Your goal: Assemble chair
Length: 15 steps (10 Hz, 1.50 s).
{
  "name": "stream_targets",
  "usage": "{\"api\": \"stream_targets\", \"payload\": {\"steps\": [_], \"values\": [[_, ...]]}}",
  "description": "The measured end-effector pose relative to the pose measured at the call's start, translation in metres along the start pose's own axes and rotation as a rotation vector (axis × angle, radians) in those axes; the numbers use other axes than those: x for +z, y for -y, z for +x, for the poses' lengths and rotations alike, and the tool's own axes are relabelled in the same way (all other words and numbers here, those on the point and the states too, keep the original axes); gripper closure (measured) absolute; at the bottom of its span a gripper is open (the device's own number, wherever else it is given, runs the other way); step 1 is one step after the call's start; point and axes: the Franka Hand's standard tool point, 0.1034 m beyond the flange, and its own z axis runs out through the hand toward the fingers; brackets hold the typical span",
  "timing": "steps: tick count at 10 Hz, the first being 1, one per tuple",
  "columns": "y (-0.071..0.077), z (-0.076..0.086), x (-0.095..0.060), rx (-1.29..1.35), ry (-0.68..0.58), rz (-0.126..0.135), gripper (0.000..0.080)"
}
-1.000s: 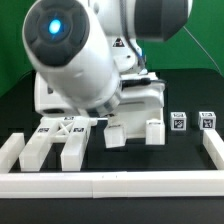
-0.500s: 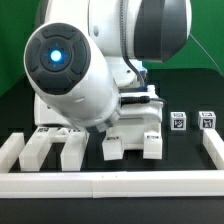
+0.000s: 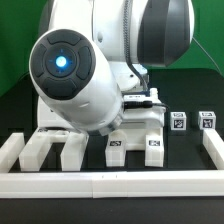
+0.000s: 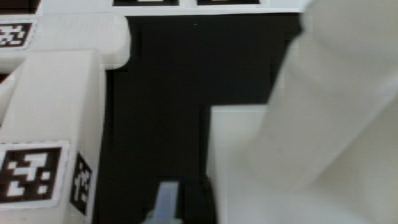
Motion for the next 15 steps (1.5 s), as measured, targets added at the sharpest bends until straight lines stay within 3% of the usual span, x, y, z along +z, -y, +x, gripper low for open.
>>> {"api": "stream_targets", "payload": {"steps": [4, 5, 6, 8, 15], "values": [[-0.0009, 0.0003, -0.0002, 0.002, -0.002, 0.001, 0.0765], [-0.0012, 0.0004, -0.0003, 0.003, -0.002, 0.002, 0.0553], [-0.0015, 0.0005, -0.0003, 0.003, -0.003, 0.002, 0.0553], [-0.0021, 0.0007, -0.0004, 0.004, -0.003, 0.003, 0.0198], [-0.0036, 0.0008, -0.0006, 0.005, -0.004, 0.005, 0.015]]}}
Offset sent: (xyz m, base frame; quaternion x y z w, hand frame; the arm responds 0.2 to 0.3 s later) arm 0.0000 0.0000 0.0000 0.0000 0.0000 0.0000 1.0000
